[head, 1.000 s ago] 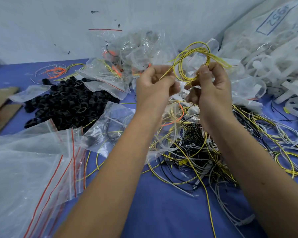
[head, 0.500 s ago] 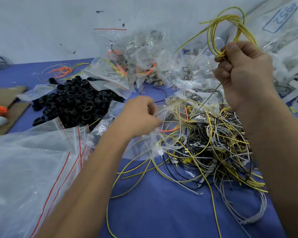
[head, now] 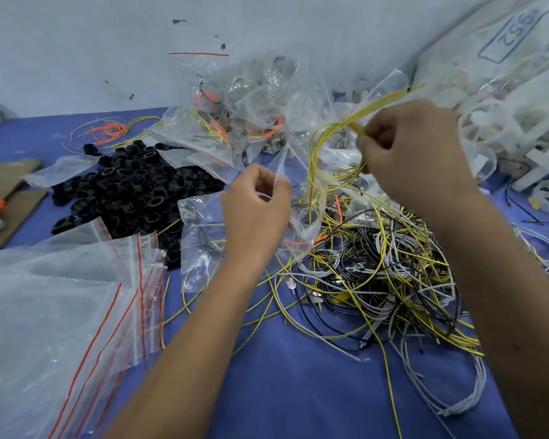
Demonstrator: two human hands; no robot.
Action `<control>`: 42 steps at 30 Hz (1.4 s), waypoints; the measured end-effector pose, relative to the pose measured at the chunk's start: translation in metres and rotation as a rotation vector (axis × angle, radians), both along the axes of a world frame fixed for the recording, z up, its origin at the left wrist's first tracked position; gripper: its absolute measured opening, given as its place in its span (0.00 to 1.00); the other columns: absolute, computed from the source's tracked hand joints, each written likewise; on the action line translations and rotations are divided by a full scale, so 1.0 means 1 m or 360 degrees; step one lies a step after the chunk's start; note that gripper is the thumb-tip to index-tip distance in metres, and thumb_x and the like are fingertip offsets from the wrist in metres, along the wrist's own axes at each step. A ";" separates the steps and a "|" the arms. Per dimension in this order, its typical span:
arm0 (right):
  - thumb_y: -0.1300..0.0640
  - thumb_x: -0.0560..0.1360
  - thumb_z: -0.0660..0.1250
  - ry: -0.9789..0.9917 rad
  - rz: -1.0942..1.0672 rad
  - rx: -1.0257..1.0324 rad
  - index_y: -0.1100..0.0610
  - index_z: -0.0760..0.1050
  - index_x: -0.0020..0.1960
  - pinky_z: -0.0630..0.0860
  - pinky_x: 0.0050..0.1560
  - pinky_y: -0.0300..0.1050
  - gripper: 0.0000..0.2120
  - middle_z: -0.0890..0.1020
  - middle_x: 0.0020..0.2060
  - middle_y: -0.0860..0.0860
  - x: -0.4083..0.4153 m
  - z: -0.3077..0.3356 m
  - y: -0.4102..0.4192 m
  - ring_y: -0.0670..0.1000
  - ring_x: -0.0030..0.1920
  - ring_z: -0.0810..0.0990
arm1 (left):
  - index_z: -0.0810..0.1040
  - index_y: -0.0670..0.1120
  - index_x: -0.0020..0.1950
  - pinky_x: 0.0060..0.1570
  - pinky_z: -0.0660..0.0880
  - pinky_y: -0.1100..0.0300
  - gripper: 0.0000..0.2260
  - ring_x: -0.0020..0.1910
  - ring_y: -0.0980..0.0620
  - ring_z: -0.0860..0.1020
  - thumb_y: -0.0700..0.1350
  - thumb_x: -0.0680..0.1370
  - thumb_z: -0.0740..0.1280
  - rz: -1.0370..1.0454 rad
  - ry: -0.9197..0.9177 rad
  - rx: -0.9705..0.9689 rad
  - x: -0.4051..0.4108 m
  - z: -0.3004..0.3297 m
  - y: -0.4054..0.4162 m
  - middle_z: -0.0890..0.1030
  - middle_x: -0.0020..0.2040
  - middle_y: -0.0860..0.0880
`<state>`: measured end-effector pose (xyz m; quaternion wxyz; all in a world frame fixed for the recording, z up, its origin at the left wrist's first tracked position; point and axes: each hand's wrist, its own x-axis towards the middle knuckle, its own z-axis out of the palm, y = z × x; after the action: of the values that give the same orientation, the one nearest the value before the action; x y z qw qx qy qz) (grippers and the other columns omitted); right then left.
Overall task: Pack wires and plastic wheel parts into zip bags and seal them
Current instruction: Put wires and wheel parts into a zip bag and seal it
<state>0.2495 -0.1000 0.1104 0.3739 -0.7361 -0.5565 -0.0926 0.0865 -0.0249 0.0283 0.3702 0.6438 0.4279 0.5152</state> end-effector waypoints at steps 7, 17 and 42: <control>0.63 0.75 0.66 -0.0415 -0.0010 -0.0322 0.61 0.83 0.45 0.76 0.48 0.51 0.07 0.83 0.39 0.60 -0.024 -0.006 0.010 0.62 0.43 0.79 | 0.75 0.45 0.41 0.39 0.76 0.45 0.06 0.36 0.47 0.79 0.43 0.77 0.69 0.0188 0.0105 0.0414 0.009 -0.004 -0.009 0.79 0.34 0.50; 0.64 0.71 0.68 -0.0047 -0.0180 -0.0686 0.57 0.85 0.40 0.78 0.38 0.43 0.08 0.85 0.33 0.56 -0.003 0.008 0.004 0.51 0.33 0.82 | 0.76 0.45 0.44 0.38 0.75 0.48 0.06 0.36 0.51 0.76 0.42 0.80 0.68 0.0370 0.0035 0.0401 0.007 -0.013 -0.014 0.78 0.37 0.52; 0.75 0.72 0.58 0.1074 0.0672 -0.0724 0.61 0.78 0.37 0.78 0.27 0.45 0.15 0.79 0.26 0.54 -0.043 -0.049 0.017 0.53 0.27 0.79 | 0.77 0.40 0.46 0.43 0.68 0.64 0.04 0.41 0.50 0.74 0.37 0.80 0.69 0.0190 0.0060 0.0880 0.014 -0.012 -0.035 0.77 0.43 0.47</control>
<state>0.2069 -0.0825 0.0616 0.3738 -0.6589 -0.5477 0.3552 0.1004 -0.0600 0.0164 0.1416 0.7035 0.3150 0.6212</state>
